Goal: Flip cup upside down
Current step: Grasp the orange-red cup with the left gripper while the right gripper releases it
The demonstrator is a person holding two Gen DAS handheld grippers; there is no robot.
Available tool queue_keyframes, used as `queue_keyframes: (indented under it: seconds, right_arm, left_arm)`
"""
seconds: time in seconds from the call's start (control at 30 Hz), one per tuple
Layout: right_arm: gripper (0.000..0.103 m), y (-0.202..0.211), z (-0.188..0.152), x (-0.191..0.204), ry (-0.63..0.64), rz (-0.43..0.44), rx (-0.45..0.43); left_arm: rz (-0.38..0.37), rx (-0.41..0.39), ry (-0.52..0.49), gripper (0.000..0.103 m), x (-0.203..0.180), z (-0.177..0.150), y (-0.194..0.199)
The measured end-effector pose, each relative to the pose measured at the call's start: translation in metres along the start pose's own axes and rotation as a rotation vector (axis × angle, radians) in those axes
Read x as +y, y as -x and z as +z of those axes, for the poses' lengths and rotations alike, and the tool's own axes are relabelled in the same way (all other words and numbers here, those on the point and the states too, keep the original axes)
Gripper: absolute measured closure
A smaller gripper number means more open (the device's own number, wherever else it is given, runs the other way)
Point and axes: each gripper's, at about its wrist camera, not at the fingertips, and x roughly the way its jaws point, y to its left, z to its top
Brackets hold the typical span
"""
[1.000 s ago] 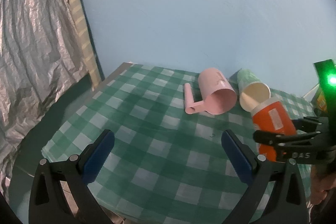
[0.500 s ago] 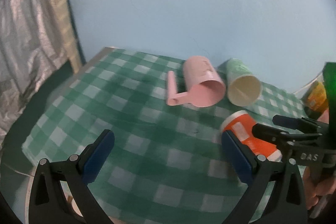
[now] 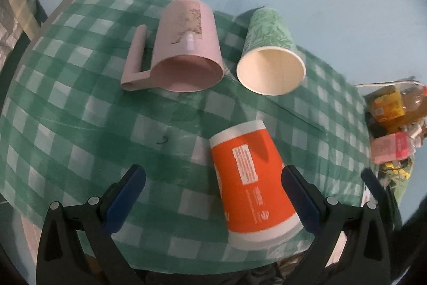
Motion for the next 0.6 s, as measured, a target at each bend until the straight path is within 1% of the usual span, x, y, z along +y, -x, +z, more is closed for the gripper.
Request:
queue_keyframes:
  seconds: [0.07,0.13,0.17,0.23,0.37,0.5,0.53,0.6]
  right_arm:
    - [0.016,0.003,-0.004,-0.005,-0.007,0.001,-0.011]
    - [0.016,0.005,-0.009,-0.009,-0.011,-0.007,-0.020]
    - [0.016,0.005,-0.011,-0.011,-0.011,-0.011,-0.021]
    - [0.016,0.004,-0.013,-0.013,-0.016,-0.013,-0.021]
    - [0.016,0.000,-0.019,-0.021,-0.044,0.005,-0.019]
    - [0.016,-0.002,-0.023,-0.025,-0.066,0.018,-0.018]
    - [0.016,-0.002,-0.025,-0.026,-0.070,0.019,-0.019]
    - [0.016,-0.002,-0.026,-0.027,-0.074,0.026,-0.019]
  left_arm:
    - [0.008,0.043,0.018,0.000,-0.006,0.005,-0.012]
    - [-0.005,0.086,0.040,0.000,-0.009,0.006,-0.025]
    - [-0.004,0.111,0.038,0.000,-0.013,0.007,-0.033]
    - [-0.021,0.130,0.028,0.000,-0.020,0.010,-0.043]
    - [0.025,0.168,0.023,0.000,-0.033,0.014,-0.058]
    - [0.035,0.215,0.005,0.000,-0.043,0.012,-0.074]
    - [0.038,0.220,0.002,0.002,-0.044,0.012,-0.076]
    - [0.043,0.231,-0.006,0.011,-0.047,0.011,-0.080]
